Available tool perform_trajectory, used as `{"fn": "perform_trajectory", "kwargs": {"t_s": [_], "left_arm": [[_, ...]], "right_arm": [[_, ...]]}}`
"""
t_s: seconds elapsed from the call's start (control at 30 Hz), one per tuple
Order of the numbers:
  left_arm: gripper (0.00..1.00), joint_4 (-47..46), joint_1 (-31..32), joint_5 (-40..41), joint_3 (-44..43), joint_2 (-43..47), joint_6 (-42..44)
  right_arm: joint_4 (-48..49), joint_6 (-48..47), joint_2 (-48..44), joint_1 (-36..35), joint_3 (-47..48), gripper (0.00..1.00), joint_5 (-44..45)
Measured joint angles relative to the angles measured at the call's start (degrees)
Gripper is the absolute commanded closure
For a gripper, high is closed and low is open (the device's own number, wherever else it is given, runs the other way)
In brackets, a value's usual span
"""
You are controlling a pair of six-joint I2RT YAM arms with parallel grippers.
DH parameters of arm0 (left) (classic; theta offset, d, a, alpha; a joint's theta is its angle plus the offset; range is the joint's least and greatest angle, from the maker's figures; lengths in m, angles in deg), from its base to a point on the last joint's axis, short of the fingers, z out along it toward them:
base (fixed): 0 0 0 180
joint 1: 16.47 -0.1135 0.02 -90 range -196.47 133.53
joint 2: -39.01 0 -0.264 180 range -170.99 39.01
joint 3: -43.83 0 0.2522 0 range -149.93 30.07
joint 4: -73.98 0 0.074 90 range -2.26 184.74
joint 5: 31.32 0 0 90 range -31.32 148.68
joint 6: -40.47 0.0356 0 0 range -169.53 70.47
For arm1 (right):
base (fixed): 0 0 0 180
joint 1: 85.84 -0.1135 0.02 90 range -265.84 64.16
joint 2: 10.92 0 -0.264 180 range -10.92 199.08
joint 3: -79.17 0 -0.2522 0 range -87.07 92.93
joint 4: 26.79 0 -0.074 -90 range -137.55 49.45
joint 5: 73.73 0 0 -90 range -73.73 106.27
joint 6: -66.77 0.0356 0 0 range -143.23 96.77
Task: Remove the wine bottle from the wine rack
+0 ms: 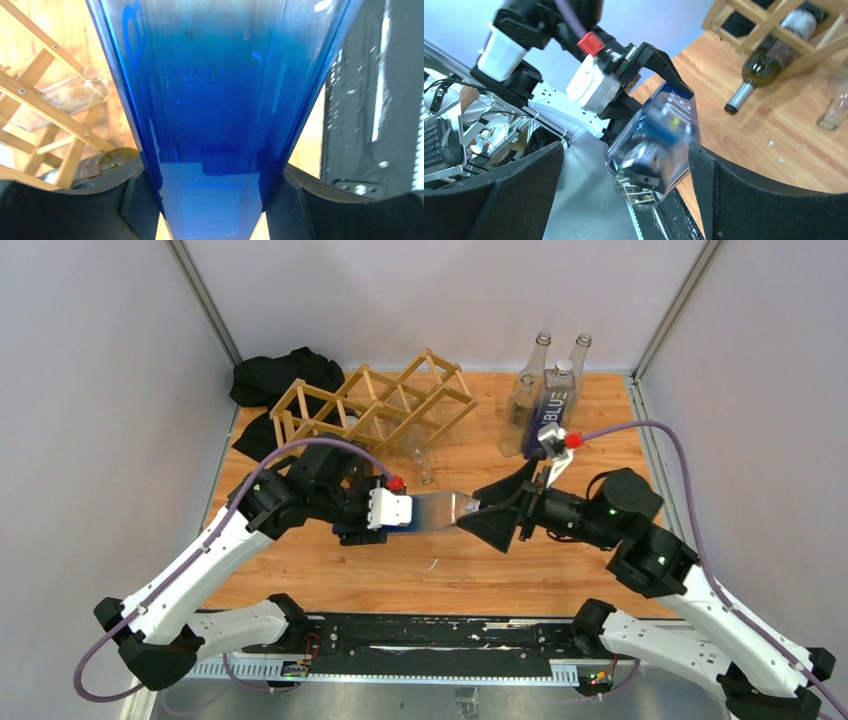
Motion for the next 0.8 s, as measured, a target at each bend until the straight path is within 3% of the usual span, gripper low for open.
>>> {"fn": "perform_trajectory", "kwargs": {"t_s": [0.37,0.8], "left_arm": [[1.00,-0.07,-9.20,-19.37,-4.87,-1.09,-15.19],[1.00,-0.20,-9.22,-34.25,-7.98,-3.28,-25.77]], "right_arm": [[-1.90,-5.16,-6.16,0.11,1.84,0.01,1.18],[6.40,-5.46,7.32,0.11,1.86,0.01,-2.84]]}}
